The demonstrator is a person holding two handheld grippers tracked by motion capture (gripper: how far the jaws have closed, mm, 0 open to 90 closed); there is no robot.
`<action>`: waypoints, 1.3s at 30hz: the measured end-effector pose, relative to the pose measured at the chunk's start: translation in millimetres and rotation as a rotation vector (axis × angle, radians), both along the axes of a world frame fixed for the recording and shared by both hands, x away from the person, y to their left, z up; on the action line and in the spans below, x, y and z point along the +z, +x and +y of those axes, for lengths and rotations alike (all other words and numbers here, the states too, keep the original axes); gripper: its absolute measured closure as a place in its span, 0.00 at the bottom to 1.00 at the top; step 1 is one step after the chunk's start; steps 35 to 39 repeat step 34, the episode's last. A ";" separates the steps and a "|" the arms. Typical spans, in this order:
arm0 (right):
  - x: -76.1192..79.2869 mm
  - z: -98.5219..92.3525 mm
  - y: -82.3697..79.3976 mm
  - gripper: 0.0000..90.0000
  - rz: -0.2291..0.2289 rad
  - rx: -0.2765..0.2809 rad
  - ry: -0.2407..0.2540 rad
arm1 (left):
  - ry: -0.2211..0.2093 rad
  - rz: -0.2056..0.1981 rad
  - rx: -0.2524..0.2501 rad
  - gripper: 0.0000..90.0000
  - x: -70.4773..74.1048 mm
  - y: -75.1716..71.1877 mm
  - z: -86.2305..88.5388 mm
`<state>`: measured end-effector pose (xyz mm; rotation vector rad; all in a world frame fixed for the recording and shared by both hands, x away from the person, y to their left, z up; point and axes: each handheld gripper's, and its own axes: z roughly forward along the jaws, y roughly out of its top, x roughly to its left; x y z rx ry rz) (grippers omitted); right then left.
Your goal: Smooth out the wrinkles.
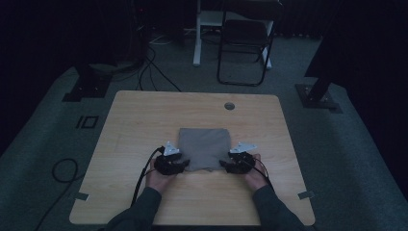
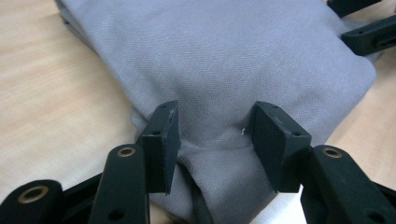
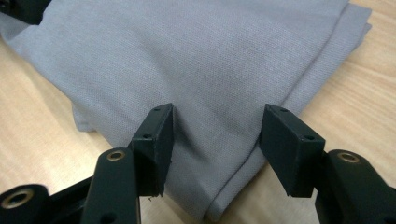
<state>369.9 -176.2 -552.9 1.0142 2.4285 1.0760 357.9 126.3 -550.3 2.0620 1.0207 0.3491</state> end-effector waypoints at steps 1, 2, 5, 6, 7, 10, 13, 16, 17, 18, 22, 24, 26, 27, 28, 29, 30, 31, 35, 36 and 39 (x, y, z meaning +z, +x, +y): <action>0.1 0.5 3.2 0.50 0.001 -0.006 -0.001 | 0.002 -0.002 0.003 0.57 0.0 3.0 0.3; 0.1 0.7 5.6 0.50 -0.002 -0.008 -0.001 | -0.001 -0.003 0.011 0.57 -0.1 6.7 0.2; -0.6 1.6 16.8 0.50 -0.006 -0.022 0.005 | 0.004 -0.008 0.034 0.57 0.1 17.1 -0.8; -0.6 2.5 20.5 0.50 -0.006 -0.030 0.007 | 0.008 -0.013 0.040 0.57 0.0 20.3 -1.0; -0.5 3.2 24.4 0.50 -0.007 -0.033 0.004 | 0.005 -0.011 0.048 0.57 0.0 23.2 -1.3; 0.1 6.0 33.2 0.50 -0.003 -0.043 0.000 | 0.002 -0.013 0.067 0.56 0.1 30.3 -0.6; 0.2 7.0 38.0 0.48 0.001 -0.048 0.004 | -0.018 -0.016 0.076 0.54 0.7 33.7 3.2; 1.3 3.5 38.8 0.41 0.009 -0.073 0.011 | -0.029 -0.044 0.110 0.53 7.7 30.7 13.4; 3.3 -0.9 37.1 0.41 0.008 -0.090 0.036 | -0.032 -0.050 0.119 0.52 9.7 30.1 17.1; 4.7 -3.9 36.0 0.39 0.004 -0.101 0.047 | -0.035 -0.056 0.132 0.52 12.4 29.3 22.7; 13.2 -24.2 28.9 0.39 -0.024 -0.154 0.066 | -0.022 -0.091 0.181 0.52 23.3 24.3 51.7; 16.7 -36.2 24.7 0.38 -0.034 -0.179 0.072 | -0.017 -0.105 0.208 0.51 26.3 21.4 64.1; 18.1 -42.5 22.6 0.38 -0.041 -0.193 0.078 | -0.021 -0.111 0.227 0.51 27.7 19.9 71.6; 19.4 -48.8 20.7 0.38 -0.045 -0.210 0.080 | -0.031 -0.124 0.275 0.51 30.5 18.4 87.6; 22.2 -63.9 17.8 0.38 -0.048 -0.244 0.103 | -0.027 -0.132 0.295 0.51 31.6 17.8 93.3; 23.3 -69.3 17.1 0.38 -0.049 -0.257 0.115 | -0.036 -0.134 0.309 0.51 32.5 17.8 99.0; 24.6 -74.2 16.4 0.38 -0.049 -0.271 0.127 | -0.045 -0.134 0.322 0.51 33.2 18.0 104.4; 25.7 -78.6 15.9 0.38 -0.052 -0.282 0.138 | -0.044 -0.140 0.338 0.51 34.1 18.0 108.7; 29.0 -88.3 15.6 0.38 -0.055 -0.304 0.158 | -0.055 -0.148 0.372 0.50 37.6 17.7 120.1; 29.0 -88.3 15.6 0.38 -0.055 -0.304 0.158 | -0.055 -0.148 0.372 0.50 37.6 17.7 120.1; 29.0 -88.3 15.6 0.38 -0.055 -0.304 0.158 | -0.055 -0.148 0.372 0.50 37.6 17.7 120.1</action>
